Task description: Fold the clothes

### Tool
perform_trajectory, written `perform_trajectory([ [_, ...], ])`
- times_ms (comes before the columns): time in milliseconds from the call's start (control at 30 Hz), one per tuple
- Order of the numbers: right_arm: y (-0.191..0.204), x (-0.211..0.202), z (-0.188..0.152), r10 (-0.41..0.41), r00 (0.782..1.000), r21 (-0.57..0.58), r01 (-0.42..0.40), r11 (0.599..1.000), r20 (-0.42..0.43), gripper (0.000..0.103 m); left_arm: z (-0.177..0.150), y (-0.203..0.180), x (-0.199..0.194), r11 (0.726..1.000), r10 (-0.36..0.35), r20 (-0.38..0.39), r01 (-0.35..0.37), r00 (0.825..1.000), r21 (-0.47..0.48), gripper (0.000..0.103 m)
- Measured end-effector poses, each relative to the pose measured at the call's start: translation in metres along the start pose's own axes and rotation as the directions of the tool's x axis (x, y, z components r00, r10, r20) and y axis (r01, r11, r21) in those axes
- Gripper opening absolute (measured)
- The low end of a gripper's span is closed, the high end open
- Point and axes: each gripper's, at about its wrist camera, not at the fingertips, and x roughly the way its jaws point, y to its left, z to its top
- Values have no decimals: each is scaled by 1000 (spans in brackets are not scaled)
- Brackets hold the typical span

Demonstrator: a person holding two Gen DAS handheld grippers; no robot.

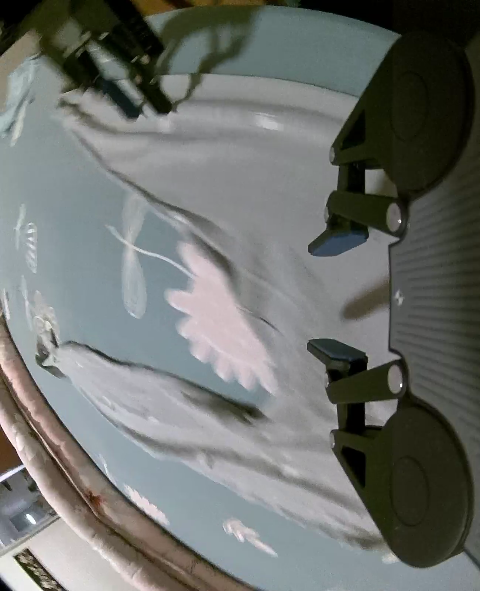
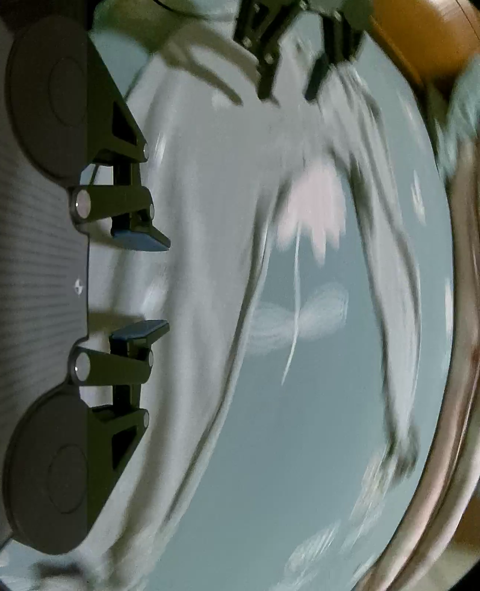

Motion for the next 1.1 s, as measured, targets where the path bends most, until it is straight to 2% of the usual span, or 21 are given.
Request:
perform_trajectory([
  [67, -31, -14, -14, -78, 997, 95, 77, 992, 8, 47, 21, -13, 9, 998, -28, -3, 28, 1000, -56, 51],
  [133, -70, -30, -30, -143, 990, 226, 138, 964, 4, 47, 39, -25, 18, 994, -52, -6, 52, 999, -93, 51],
  [233, -127, -60, -60, -217, 976, 444, 184, 877, 24, 47, 60, -35, 26, 987, -92, -8, 90, 996, -134, 52],
  [300, -160, -80, -79, -283, 958, 542, 216, 812, 43, 47, 71, -42, 31, 984, -108, -9, 106, 994, -145, 56],
  [433, -221, -96, -102, -428, 902, 645, 296, 704, 53, 47, 81, -54, 38, 981, -131, -35, 125, 991, -147, 57],
  [533, -261, -82, -106, -459, 887, 667, 316, 674, 44, 47, 86, -62, 41, 985, -124, -61, 116, 990, -126, 57],
  [667, -288, -58, -95, -432, 900, 619, 308, 723, 56, 47, 91, -68, 42, 989, -100, -88, 89, 991, -116, 57],
  [800, -285, -39, -81, -390, 920, 522, 309, 795, 49, 46, 93, -71, 45, 988, -85, -111, 70, 990, -134, 57],
  [833, -281, -38, -79, -392, 918, 495, 314, 810, 61, 35, 93, -72, 45, 988, -82, -116, 65, 990, -139, 57],
  [867, -278, -38, -77, -377, 923, 480, 300, 824, 71, 9, 93, -72, 47, 988, -82, -122, 64, 989, -143, 58],
  [900, -275, -39, -74, -362, 929, 469, 286, 836, 78, 8, 94, -73, 49, 987, -83, -129, 64, 988, -147, 58],
  [1000, -273, -40, -65, -381, 921, 432, 313, 846, 79, 7, 97, -75, 50, 988, -80, -135, 60, 988, -146, 58],
  [1100, -287, -45, -52, -413, 903, 444, 324, 836, 120, 7, 102, -76, 49, 989, -75, -126, 58, 989, -135, 58],
])
